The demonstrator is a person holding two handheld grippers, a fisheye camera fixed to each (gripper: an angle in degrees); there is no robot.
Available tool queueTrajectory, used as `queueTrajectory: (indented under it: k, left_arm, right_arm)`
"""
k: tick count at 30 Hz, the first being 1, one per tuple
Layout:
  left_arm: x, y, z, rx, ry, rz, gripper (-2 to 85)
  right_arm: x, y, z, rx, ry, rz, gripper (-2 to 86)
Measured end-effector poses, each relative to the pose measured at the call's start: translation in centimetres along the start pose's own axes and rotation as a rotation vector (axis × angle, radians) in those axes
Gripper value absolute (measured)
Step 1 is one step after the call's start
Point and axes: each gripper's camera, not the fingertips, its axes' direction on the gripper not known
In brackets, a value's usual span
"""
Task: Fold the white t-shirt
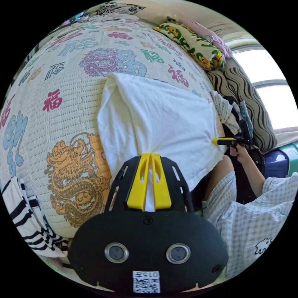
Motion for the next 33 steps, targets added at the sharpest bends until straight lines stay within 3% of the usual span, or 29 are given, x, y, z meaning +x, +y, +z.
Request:
queueTrajectory:
  k: [3, 7, 11, 15, 20, 24, 28, 31, 33]
  left_arm:
    - [1.9, -1.1, -2.1, 0.141, 0.083, 0.041, 5.7]
    - [5.9, -4.1, -2.3, 0.266, -0.008, 0.159, 6.3]
    - [9.1, -8.3, 1.8, 0.231, -0.121, 0.215, 6.5]
    - [9.3, -10.1, 7.0, 0.048, -0.308, 0.221, 4.8]
    - [10.3, -9.6, 6.8, 0.122, -0.213, 0.194, 4.7]
    - [16.2, -10.5, 7.2, 0.172, -0.074, 0.390, 6.3]
    - [22.7, -13.5, 11.3, 0.099, -0.027, 0.556, 7.5]
    - [27.0, -15.9, 15.7, -0.004, -0.034, 0.630, 7.1]
    - [29.1, -17.2, 18.9, -0.085, -0.061, 0.647, 5.7]
  right_arm:
    - [-1.4, -0.7, -2.1, 0.099, 0.008, -0.036, -0.5]
    - [-4.4, -3.1, -2.8, 0.232, 0.020, -0.138, -0.3]
    - [-6.0, -6.7, -0.2, 0.285, 0.247, -0.059, -0.5]
    - [-4.8, -8.8, 4.1, 0.073, 0.365, -0.048, -0.6]
    - [-5.0, -5.7, 2.7, 0.184, 0.297, 0.006, 0.9]
    - [-6.0, -0.5, 3.5, 0.205, 0.140, 0.067, 7.3]
    - [-5.6, 1.2, 7.5, 0.162, 0.177, 0.209, 12.2]
    - [-5.5, 1.0, 10.1, 0.171, 0.114, 0.245, 10.1]
    - [-5.5, 0.2, 12.5, 0.121, 0.103, 0.220, 3.4]
